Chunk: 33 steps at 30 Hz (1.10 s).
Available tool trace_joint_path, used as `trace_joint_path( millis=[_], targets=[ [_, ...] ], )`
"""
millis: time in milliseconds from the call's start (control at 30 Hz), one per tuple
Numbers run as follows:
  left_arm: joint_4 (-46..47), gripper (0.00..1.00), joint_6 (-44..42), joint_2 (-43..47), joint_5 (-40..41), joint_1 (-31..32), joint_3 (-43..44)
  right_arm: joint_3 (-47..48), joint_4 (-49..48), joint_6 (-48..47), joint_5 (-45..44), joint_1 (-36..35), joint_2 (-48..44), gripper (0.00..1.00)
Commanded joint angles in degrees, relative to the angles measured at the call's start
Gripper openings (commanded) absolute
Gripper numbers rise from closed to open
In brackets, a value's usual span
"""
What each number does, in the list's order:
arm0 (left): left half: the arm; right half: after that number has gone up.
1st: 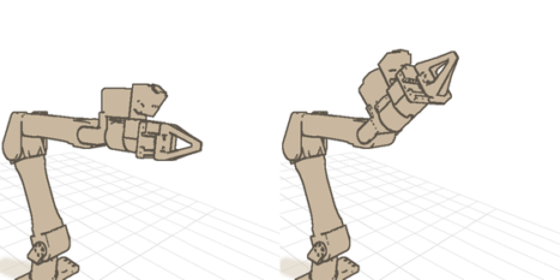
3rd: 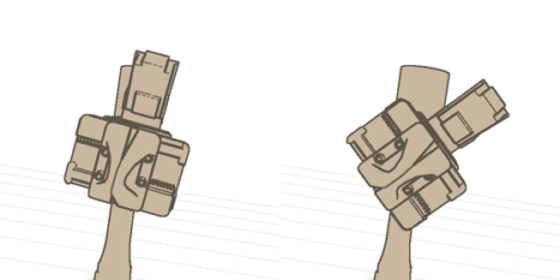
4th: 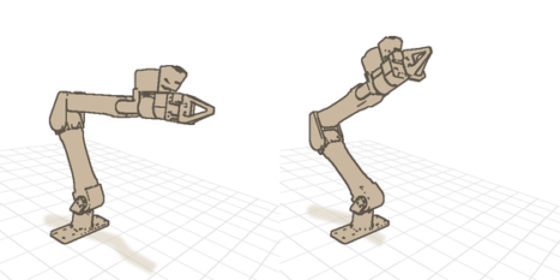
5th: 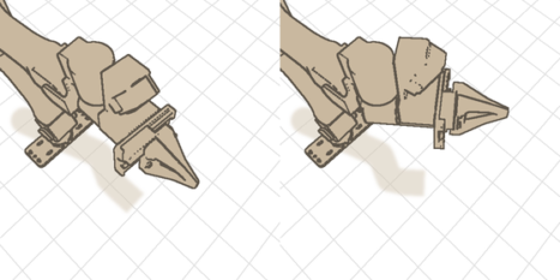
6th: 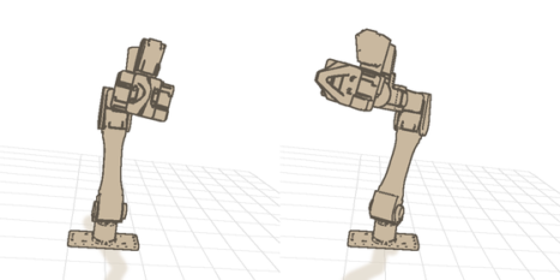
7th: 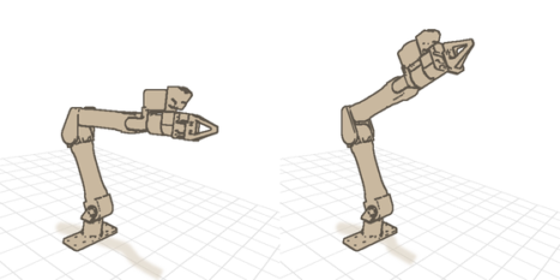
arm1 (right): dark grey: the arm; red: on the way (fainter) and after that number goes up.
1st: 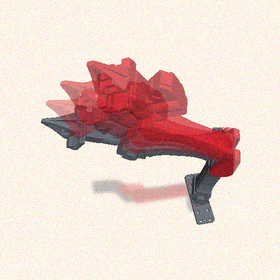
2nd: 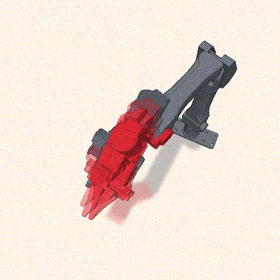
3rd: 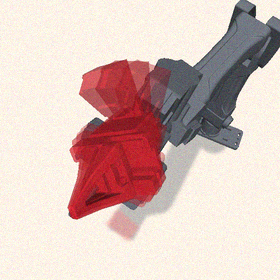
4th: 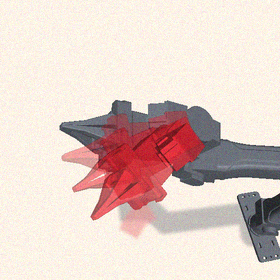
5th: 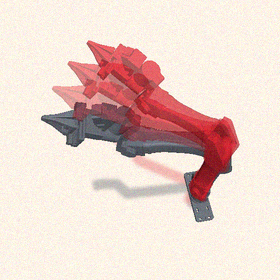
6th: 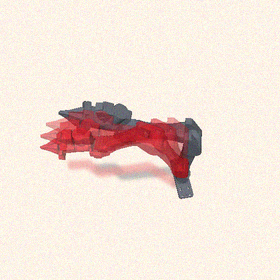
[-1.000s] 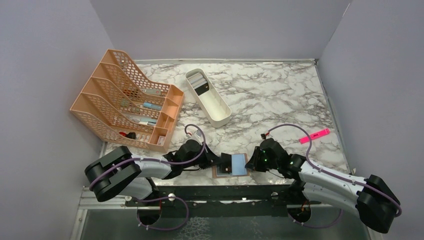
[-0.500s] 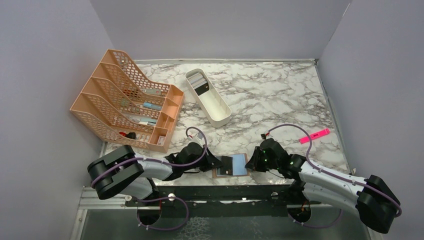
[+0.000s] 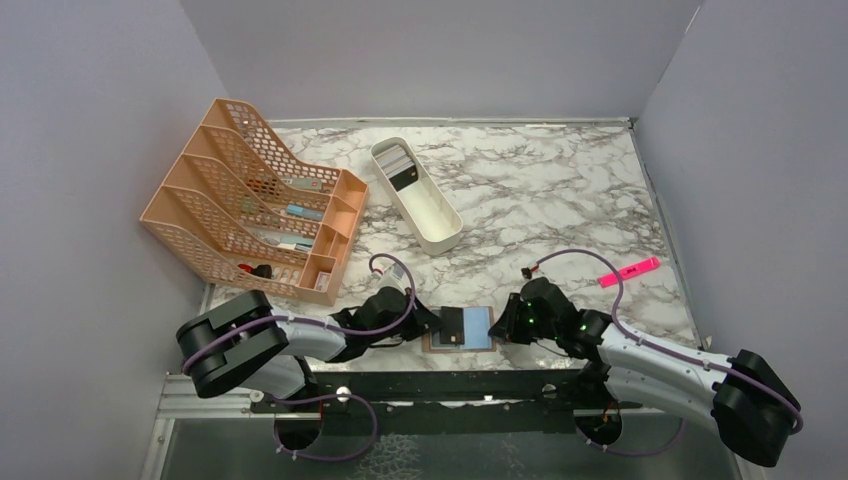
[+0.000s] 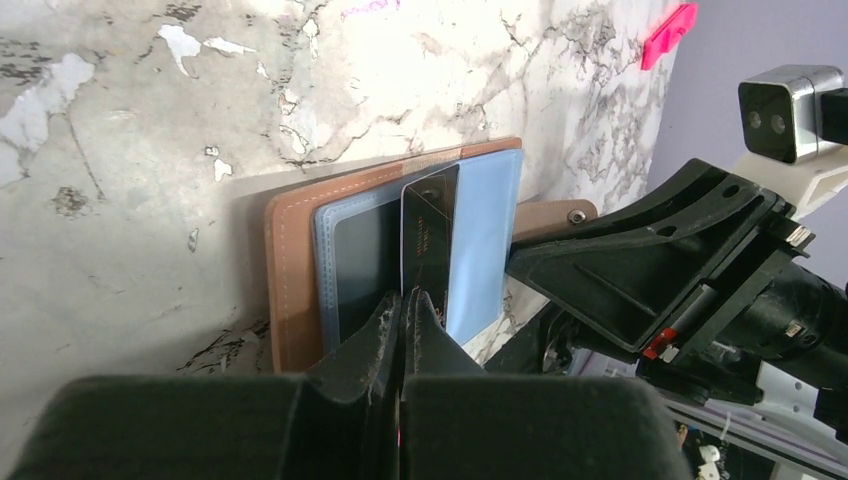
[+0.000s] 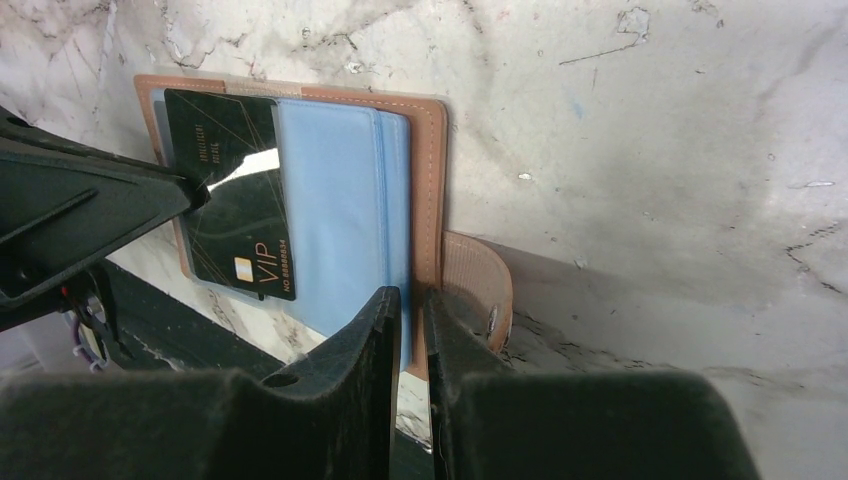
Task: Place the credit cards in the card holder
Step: Insert the credit card into the storage box.
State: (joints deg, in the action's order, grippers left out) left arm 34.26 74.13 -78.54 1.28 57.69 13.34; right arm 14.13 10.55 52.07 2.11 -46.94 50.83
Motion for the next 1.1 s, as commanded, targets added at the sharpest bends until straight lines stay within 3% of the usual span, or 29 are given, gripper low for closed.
trace_joint_path(
  millis=[0, 533, 767, 1067],
  targets=[
    [0.17, 0.0, -2.06, -1.33, 3.24, 1.51, 1.27, -1.63, 0.22, 0.4, 1.26, -0.44, 0.77, 0.19],
    [0.19, 0.01, -3.68, -4.98, 5.66, 5.22, 4.23, -2.4, -1.49, 0.75, 2.63, -0.44, 1.21, 0.19],
    [0.08, 0.27, -4.78, -3.21, 5.38, 6.1, 4.71, -1.12, 1.38, 0.59, 2.3, -0.44, -0.99, 0.21],
    [-0.57, 0.38, -4.7, -1.92, 6.17, 6.46, 4.21, 0.52, 4.2, 0.22, 3.17, -0.44, -6.53, 0.23]
  ],
)
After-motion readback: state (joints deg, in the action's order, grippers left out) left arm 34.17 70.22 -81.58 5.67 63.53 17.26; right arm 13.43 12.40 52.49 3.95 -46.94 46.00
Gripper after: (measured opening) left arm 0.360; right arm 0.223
